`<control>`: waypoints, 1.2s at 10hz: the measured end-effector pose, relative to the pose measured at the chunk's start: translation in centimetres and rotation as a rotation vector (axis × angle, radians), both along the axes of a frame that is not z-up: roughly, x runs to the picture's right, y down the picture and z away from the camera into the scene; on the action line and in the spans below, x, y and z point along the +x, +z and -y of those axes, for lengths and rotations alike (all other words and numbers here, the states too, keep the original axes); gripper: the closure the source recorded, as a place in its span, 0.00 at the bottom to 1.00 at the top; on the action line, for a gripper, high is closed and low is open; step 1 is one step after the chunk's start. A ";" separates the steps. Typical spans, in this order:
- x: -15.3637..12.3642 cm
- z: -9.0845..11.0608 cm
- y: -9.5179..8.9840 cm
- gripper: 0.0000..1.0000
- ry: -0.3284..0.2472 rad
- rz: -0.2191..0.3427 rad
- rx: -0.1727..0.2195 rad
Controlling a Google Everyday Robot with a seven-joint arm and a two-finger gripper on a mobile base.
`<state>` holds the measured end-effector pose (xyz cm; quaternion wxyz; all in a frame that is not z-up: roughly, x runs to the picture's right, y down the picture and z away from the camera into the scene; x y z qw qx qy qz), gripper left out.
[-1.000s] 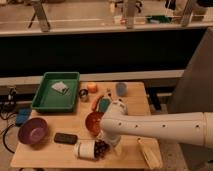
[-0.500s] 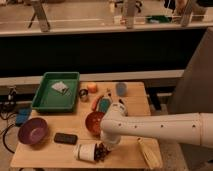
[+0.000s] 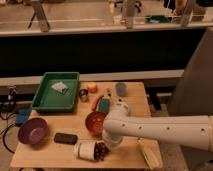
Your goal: Place grapes in tray
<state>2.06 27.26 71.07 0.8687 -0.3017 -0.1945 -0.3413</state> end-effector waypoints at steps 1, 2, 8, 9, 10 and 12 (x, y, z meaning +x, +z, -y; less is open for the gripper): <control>0.2 0.6 -0.6 0.96 0.008 -0.002 0.009; 0.3 0.9 -0.7 0.96 0.015 -0.004 0.015; 1.1 3.9 -2.5 0.96 0.088 -0.033 0.074; 1.2 4.3 -2.6 0.96 0.100 -0.038 0.083; 1.3 4.7 -2.6 0.93 0.113 -0.044 0.093; 1.4 4.0 -2.2 0.75 0.152 -0.091 0.027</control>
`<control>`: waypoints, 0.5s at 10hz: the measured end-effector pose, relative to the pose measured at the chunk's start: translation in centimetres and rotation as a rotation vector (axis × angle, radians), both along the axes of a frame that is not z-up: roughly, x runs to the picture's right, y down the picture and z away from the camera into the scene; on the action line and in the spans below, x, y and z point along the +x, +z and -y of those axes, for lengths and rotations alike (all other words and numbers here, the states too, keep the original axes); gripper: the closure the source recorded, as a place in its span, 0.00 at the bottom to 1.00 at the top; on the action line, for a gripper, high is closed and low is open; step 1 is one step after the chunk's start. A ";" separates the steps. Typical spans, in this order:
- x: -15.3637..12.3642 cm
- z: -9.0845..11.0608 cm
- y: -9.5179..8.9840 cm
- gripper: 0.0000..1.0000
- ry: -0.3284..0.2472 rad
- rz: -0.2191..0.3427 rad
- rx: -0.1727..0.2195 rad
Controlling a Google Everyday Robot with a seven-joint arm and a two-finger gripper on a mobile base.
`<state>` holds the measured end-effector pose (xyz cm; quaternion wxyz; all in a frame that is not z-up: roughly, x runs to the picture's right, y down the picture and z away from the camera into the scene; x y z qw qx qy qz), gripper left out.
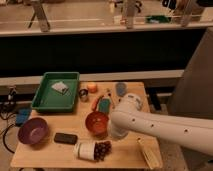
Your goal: Place grapes in tray
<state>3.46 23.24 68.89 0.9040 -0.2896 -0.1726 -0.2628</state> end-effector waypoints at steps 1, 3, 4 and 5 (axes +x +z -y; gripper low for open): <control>-0.3 -1.0 0.6 0.64 0.026 -0.027 -0.084; -0.2 -2.8 0.3 0.45 0.094 -0.080 -0.166; -0.1 -3.4 -0.1 0.34 0.135 -0.100 -0.182; 0.0 -3.5 -0.2 0.25 0.167 -0.101 -0.188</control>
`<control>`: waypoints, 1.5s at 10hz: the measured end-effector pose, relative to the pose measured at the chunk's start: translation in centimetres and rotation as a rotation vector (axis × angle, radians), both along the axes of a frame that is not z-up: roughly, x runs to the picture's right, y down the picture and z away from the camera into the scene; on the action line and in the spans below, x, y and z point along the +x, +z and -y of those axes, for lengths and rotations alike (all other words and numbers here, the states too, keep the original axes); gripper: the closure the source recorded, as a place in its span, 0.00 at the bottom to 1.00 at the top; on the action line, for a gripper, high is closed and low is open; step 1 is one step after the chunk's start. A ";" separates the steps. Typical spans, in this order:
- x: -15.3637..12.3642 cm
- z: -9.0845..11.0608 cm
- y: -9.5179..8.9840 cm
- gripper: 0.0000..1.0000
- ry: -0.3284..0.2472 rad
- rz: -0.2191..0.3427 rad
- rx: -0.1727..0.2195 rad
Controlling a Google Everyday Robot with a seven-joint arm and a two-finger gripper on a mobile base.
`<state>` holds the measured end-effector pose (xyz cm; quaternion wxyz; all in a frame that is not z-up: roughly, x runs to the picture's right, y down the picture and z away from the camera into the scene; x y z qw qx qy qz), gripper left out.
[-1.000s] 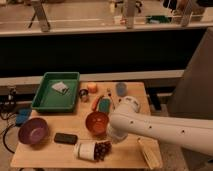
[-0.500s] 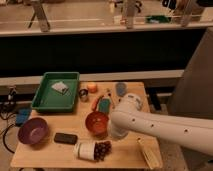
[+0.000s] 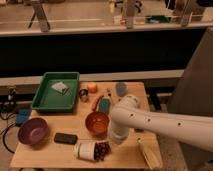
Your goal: Place grapes in tray
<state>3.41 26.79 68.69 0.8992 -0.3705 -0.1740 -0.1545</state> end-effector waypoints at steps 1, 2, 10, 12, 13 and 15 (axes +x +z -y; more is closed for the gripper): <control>0.1 -0.1 -0.1 0.21 0.029 0.000 0.000; 0.0 -0.3 -0.1 0.20 0.067 0.007 -0.003; -1.2 -1.4 2.5 0.20 0.189 0.036 0.032; -2.0 -2.0 2.9 0.20 0.192 0.036 0.018; -2.4 -2.4 3.2 0.20 0.191 0.033 0.007; -3.0 -3.2 4.3 0.20 0.214 0.020 -0.038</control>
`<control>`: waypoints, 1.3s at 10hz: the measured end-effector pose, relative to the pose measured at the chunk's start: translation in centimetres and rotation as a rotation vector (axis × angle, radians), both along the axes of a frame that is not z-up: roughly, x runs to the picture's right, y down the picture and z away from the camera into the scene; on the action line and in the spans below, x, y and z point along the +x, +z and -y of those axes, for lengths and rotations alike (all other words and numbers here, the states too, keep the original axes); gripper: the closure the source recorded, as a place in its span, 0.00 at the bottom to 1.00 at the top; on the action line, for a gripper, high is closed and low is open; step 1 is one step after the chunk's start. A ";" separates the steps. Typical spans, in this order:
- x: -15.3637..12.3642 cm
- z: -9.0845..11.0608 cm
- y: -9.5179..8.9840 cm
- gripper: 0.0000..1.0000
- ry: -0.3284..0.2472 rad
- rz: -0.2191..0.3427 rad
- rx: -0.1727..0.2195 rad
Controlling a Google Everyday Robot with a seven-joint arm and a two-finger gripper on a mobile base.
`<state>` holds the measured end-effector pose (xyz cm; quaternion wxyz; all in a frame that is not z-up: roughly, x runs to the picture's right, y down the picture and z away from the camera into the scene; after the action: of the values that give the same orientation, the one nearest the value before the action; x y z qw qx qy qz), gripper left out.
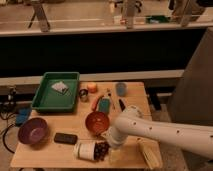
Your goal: Place grapes in tray
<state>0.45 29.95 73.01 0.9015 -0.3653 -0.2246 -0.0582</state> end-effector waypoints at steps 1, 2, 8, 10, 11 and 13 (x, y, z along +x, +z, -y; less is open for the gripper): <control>0.5 -0.1 0.6 0.20 0.026 -0.007 -0.029; 0.8 -0.1 0.9 0.20 0.036 -0.014 -0.040; 1.4 -1.2 1.8 0.58 0.043 -0.013 -0.066; 1.3 -1.2 1.8 0.76 0.043 -0.008 -0.069; 1.2 -1.1 1.5 0.88 0.047 -0.004 -0.065; 2.1 -0.4 0.3 0.99 0.066 -0.016 -0.043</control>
<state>2.53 30.30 73.29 0.8967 -0.3774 -0.2305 -0.0210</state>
